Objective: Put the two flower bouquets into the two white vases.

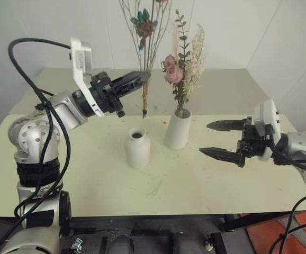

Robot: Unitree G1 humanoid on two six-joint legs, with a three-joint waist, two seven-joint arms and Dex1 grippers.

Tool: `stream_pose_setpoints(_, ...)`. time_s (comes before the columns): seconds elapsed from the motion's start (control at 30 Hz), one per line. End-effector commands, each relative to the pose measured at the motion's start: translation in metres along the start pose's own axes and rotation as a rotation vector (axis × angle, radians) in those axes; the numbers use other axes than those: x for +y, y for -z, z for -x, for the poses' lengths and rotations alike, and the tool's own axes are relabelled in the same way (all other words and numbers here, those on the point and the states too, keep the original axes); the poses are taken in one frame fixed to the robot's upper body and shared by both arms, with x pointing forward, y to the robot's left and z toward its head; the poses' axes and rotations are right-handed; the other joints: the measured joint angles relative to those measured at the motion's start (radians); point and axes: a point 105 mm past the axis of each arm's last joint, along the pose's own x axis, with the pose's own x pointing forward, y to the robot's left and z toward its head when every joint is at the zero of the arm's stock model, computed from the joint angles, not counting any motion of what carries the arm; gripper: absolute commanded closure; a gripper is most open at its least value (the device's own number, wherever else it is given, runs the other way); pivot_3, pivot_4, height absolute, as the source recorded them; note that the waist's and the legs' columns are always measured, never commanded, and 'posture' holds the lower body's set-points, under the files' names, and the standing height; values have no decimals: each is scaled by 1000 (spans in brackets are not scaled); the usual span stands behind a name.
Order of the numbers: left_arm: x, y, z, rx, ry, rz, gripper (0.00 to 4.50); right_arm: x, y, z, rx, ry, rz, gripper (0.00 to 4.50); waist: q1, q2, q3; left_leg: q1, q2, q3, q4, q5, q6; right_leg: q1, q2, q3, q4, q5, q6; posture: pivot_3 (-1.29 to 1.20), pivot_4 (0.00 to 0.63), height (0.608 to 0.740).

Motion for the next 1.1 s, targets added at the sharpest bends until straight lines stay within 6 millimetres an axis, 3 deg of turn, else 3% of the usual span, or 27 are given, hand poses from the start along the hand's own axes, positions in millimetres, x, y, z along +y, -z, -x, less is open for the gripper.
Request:
stream_pose_setpoints(0.03, 2, -3, 7, -8, 4, -44, 4471, 0, -15, 8, -14, 15, 50, 0, 0, 0, 0, 0, 0, 0, 0, 0, 0, 0, 0, 0, 0, 0, 0, 0, 150, 740)
stream_pose_setpoints(0.8, 11, 44, 21, 111, -50, -64, 4471, -3, -15, 10, 12, 37, 71, 0, 6, 0, 0, 0, 0, 0, 0, 0, 0, 0, 0, 0, 0, 0, 0, 0, 150, 740)
stream_pose_setpoints(1.1, 11, 51, 24, 118, -69, -60, 4471, -1, -15, 11, 14, 36, 73, 0, 7, 0, 0, 0, 0, 0, 0, 0, 0, 0, 0, 0, 0, 0, 0, 0, 150, 740)
